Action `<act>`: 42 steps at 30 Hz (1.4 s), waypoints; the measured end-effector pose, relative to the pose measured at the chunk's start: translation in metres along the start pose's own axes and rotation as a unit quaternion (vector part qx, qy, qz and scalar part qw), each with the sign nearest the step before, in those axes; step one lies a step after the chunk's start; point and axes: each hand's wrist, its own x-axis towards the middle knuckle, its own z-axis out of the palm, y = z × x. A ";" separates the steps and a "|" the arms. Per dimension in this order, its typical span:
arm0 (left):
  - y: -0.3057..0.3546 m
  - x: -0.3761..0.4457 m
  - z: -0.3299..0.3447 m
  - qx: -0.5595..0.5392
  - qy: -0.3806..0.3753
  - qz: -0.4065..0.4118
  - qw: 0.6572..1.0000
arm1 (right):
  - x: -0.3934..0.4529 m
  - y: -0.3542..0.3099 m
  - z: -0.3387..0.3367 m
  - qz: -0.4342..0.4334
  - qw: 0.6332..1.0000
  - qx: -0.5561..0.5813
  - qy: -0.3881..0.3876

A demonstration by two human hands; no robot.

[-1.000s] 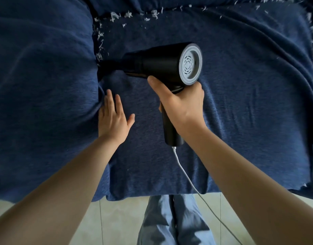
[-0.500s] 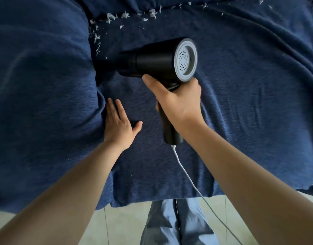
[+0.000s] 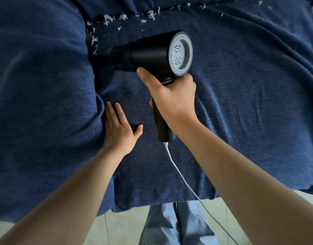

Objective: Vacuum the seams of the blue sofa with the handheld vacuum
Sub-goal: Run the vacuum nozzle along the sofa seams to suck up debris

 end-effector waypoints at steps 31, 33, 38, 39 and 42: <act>0.020 0.082 -0.032 -0.080 0.005 -0.047 0.996 | 0.050 -0.014 0.034 -0.029 0.999 -0.016 0.013; 0.021 0.082 -0.031 -0.082 0.006 -0.053 0.995 | 0.053 -0.014 0.040 -0.027 0.999 -0.008 0.028; 0.022 0.081 -0.031 -0.086 0.015 -0.056 0.995 | 0.049 -0.010 0.044 -0.046 0.998 -0.012 0.043; 0.022 0.081 -0.030 -0.086 0.015 -0.055 0.995 | 0.048 -0.009 0.043 -0.051 0.998 -0.018 0.044; 0.021 0.083 -0.029 -0.079 0.015 -0.056 0.995 | 0.054 -0.009 0.040 -0.042 0.998 -0.019 0.051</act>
